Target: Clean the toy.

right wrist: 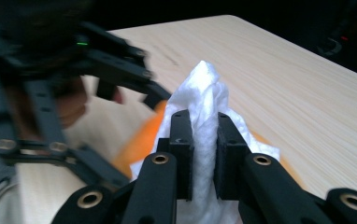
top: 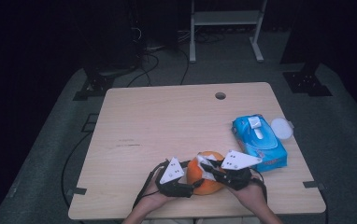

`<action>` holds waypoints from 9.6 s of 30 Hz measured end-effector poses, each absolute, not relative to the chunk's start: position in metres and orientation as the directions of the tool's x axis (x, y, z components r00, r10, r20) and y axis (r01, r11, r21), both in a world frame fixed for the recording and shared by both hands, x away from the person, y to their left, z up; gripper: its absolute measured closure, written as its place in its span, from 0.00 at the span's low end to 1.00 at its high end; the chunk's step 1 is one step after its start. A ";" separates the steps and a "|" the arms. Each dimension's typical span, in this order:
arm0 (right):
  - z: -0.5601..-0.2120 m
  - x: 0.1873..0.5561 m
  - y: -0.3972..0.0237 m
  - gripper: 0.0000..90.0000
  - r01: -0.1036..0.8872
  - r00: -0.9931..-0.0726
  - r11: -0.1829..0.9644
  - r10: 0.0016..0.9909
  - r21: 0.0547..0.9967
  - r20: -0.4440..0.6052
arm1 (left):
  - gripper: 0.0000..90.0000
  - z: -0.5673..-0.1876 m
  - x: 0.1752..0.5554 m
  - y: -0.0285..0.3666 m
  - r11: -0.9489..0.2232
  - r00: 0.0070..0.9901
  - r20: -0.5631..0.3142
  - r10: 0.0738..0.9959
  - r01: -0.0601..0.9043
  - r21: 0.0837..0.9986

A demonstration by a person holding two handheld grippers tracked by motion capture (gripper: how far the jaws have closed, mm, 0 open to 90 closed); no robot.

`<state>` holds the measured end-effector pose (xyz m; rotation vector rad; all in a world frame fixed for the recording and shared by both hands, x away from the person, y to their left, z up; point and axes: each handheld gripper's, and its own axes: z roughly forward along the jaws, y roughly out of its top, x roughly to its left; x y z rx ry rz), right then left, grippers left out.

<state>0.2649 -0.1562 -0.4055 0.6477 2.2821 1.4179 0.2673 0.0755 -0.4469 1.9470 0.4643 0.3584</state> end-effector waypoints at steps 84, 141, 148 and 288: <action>-0.404 0.258 -0.155 0.87 0.200 -0.848 0.347 0.530 0.916 -0.015 | 0.33 -0.439 0.257 0.064 -0.418 0.864 0.148 0.481 0.078 0.905; -0.417 0.287 -0.194 0.87 0.349 -0.778 0.214 0.609 0.912 0.155 | 0.33 -0.445 0.253 0.072 -0.375 0.899 0.114 0.423 0.059 0.925; -0.428 0.296 -0.202 0.87 0.391 -0.753 0.221 0.635 0.894 0.172 | 0.20 -0.444 0.259 0.072 -0.338 0.874 0.052 0.483 0.131 0.932; -0.406 0.265 -0.170 0.88 0.308 -0.839 0.221 0.522 0.925 0.154 | 0.26 -0.456 0.262 0.072 -0.328 0.910 0.029 0.413 0.119 0.937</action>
